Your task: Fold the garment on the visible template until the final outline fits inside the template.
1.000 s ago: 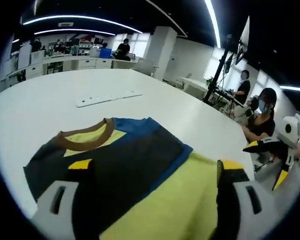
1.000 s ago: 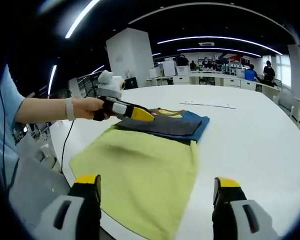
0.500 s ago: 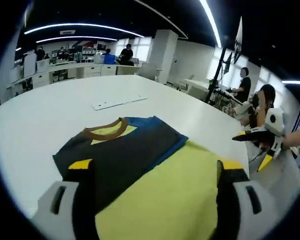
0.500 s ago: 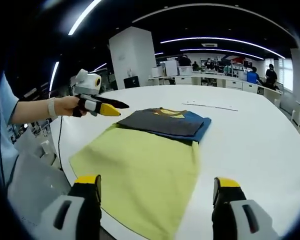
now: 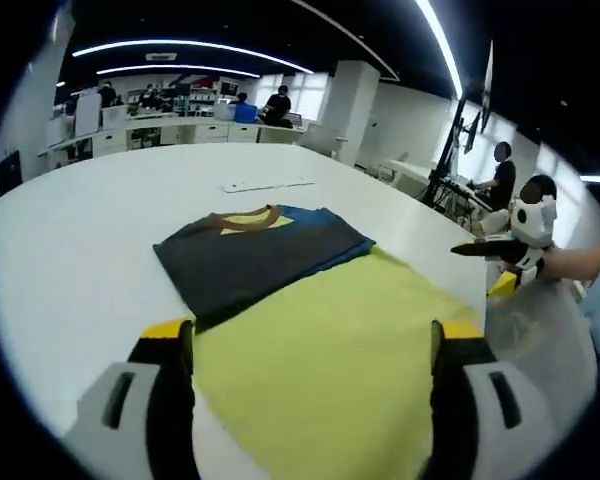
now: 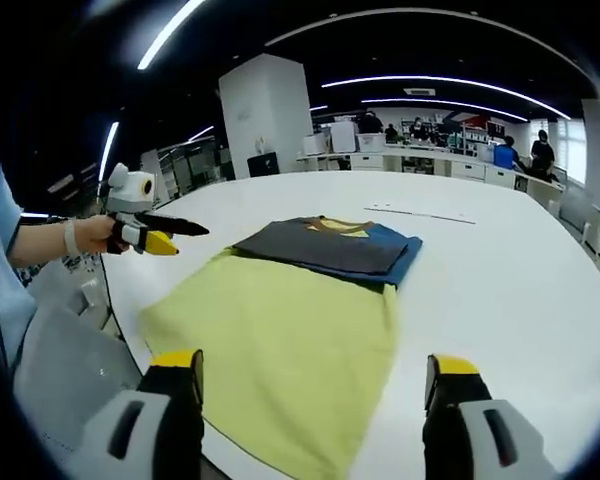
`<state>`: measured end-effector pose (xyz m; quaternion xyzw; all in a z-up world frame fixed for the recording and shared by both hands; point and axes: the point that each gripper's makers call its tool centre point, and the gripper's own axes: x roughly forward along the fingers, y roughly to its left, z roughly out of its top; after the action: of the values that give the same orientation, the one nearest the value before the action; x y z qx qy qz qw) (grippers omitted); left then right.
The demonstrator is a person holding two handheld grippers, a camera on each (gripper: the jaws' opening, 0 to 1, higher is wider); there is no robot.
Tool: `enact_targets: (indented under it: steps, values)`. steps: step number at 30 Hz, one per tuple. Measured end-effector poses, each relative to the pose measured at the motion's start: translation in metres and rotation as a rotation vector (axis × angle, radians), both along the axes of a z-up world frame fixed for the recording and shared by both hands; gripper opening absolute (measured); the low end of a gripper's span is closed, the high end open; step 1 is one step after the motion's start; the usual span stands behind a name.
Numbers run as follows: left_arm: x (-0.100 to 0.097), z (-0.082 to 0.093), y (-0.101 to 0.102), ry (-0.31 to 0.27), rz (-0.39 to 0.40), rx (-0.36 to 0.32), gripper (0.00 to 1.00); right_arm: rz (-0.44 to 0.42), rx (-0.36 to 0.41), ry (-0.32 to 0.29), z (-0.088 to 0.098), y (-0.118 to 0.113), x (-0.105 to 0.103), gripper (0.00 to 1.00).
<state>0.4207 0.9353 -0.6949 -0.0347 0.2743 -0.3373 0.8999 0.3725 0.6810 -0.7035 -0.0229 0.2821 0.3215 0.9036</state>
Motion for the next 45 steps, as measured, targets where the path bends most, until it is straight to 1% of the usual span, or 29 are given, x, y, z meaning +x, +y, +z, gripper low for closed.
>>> enact_targets:
  steps: [4,9,11,14,17,19,20,21,22,23,24,25,26,27,28,29,30,32,33,35,36,37,38,39,40,41,43,44,45]
  values:
    - [-0.016,0.001,0.004,0.004,0.011,-0.003,0.96,0.01,-0.006,-0.001,-0.001,0.001,-0.001,0.92]
    - [-0.026,0.001,0.008,0.002,0.014,0.003,0.95,0.015,-0.005,-0.003,-0.001,0.002,-0.002,0.92]
    - [-0.031,0.001,0.009,-0.003,0.009,0.016,0.95,0.016,-0.004,-0.003,-0.001,0.002,-0.002,0.92]
    - [-0.037,-0.003,0.013,0.0,0.013,0.026,0.95,0.012,0.008,0.006,-0.001,0.003,-0.003,0.91]
    - [-0.045,-0.007,0.017,0.013,0.012,0.032,0.94,0.014,-0.006,0.018,-0.004,0.001,-0.004,0.89]
    - [-0.053,-0.009,0.019,0.032,0.009,0.035,0.92,0.011,0.001,0.045,-0.006,-0.001,-0.007,0.85]
    - [-0.058,-0.01,0.02,0.044,0.008,0.034,0.91,0.009,0.003,0.049,-0.006,-0.003,-0.008,0.85]
    - [-0.063,-0.013,0.024,0.068,0.016,0.031,0.91,0.006,0.012,0.067,-0.006,-0.005,-0.01,0.86]
    - [-0.068,-0.016,0.026,0.09,0.021,0.026,0.92,0.025,0.043,0.123,-0.007,-0.003,-0.018,0.88]
    - [-0.075,-0.018,0.029,0.116,0.025,0.008,0.91,0.046,0.045,0.162,-0.01,-0.004,-0.024,0.88]
    - [-0.079,-0.018,0.031,0.121,0.028,0.0,0.89,0.053,0.006,0.196,-0.017,-0.012,-0.029,0.86]
    - [-0.085,-0.019,0.033,0.126,0.027,-0.009,0.86,0.065,-0.022,0.198,-0.02,-0.018,-0.031,0.81]
    - [-0.09,-0.02,0.035,0.136,0.025,-0.01,0.84,0.066,-0.02,0.238,-0.025,-0.02,-0.036,0.78]
    - [-0.093,-0.023,0.037,0.144,0.031,-0.008,0.83,0.057,0.005,0.264,-0.025,-0.018,-0.038,0.76]
    - [-0.097,-0.025,0.039,0.149,0.035,-0.006,0.83,0.065,0.025,0.254,-0.021,-0.014,-0.035,0.76]
    - [-0.101,-0.027,0.042,0.155,0.036,-0.004,0.82,0.078,0.017,0.265,-0.022,-0.013,-0.037,0.76]
    - [-0.105,-0.029,0.044,0.16,0.038,-0.001,0.81,0.094,-0.045,0.279,-0.028,-0.018,-0.041,0.75]
    - [-0.113,-0.031,0.046,0.173,0.043,-0.002,0.78,0.137,-0.111,0.274,-0.034,-0.021,-0.045,0.72]
    - [-0.115,-0.032,0.047,0.178,0.045,-0.006,0.77,0.146,-0.138,0.298,-0.038,-0.024,-0.05,0.7]
    - [-0.121,-0.033,0.048,0.199,0.054,-0.017,0.73,0.147,-0.12,0.301,-0.038,-0.023,-0.05,0.68]
    - [-0.125,-0.034,0.048,0.208,0.057,-0.02,0.71,0.145,-0.115,0.334,-0.041,-0.026,-0.054,0.66]
    - [-0.127,-0.035,0.048,0.21,0.056,-0.024,0.69,0.142,-0.122,0.359,-0.043,-0.029,-0.056,0.62]
    - [-0.13,-0.036,0.048,0.215,0.057,-0.025,0.67,0.142,-0.125,0.35,-0.043,-0.03,-0.055,0.6]
    - [-0.131,-0.037,0.048,0.224,0.058,-0.023,0.66,0.139,-0.122,0.357,-0.044,-0.032,-0.055,0.58]
    - [-0.134,-0.04,0.048,0.236,0.057,-0.02,0.65,0.135,-0.114,0.392,-0.045,-0.034,-0.059,0.55]
    - [-0.135,-0.04,0.048,0.242,0.058,-0.021,0.64,0.135,-0.108,0.408,-0.046,-0.036,-0.061,0.53]
    - [-0.137,-0.041,0.047,0.257,0.07,-0.044,0.63,0.13,-0.097,0.434,-0.049,-0.038,-0.064,0.49]
    - [-0.138,-0.041,0.047,0.261,0.073,-0.053,0.61,0.127,-0.09,0.454,-0.05,-0.039,-0.066,0.47]
    - [-0.139,-0.042,0.047,0.272,0.079,-0.056,0.58,0.125,-0.086,0.457,-0.051,-0.041,-0.066,0.43]
